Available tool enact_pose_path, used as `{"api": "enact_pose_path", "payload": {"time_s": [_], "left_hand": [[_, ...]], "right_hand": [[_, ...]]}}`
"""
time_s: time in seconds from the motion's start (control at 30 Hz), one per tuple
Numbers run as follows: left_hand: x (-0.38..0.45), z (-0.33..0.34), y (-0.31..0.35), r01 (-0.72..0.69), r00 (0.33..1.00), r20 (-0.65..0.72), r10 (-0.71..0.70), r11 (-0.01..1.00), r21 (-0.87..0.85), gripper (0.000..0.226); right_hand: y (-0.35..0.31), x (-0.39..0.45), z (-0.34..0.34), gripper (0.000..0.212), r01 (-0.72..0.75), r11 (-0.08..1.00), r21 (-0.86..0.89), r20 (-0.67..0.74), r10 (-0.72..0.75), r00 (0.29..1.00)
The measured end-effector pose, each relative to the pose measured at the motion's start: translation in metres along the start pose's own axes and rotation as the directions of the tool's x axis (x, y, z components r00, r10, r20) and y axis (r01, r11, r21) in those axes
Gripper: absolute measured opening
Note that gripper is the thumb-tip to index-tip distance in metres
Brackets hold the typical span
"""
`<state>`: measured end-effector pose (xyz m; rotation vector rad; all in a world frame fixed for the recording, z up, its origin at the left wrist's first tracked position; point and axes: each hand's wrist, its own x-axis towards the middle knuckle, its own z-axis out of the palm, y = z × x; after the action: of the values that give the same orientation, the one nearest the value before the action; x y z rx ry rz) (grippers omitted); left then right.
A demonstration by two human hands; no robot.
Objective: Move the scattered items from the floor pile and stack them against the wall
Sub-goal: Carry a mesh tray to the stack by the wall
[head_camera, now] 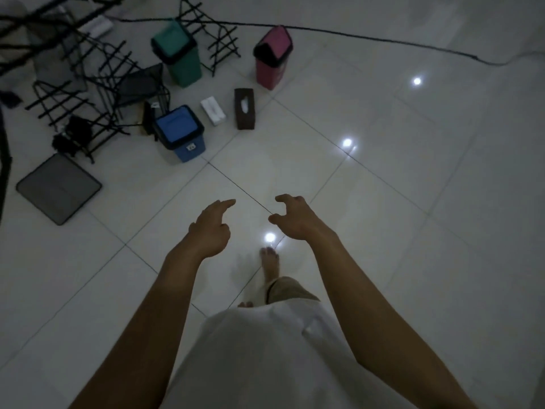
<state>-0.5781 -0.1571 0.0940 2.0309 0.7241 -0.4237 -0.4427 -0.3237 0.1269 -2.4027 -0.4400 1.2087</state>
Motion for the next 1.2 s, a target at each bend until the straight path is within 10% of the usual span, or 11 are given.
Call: {"api": "enact_pose_path", "payload": {"time_s": [0.43,1.2], "left_hand": [[0.037,-0.08,-0.036,0.157,0.95,-0.215,-0.225,0.944,-0.291,0.062],[0.03,-0.304,-0.304,0.332,0.907,-0.162,-0.39,0.896,-0.295,0.06]], "right_hand": [[-0.145,0.12,-0.011,0.065,0.284,0.918,-0.279,0.253,-0.215,0.943],[-0.411,0.218,0.243,0.064,0.387,0.85,-0.356,0.444,-0.211,0.871]]}}
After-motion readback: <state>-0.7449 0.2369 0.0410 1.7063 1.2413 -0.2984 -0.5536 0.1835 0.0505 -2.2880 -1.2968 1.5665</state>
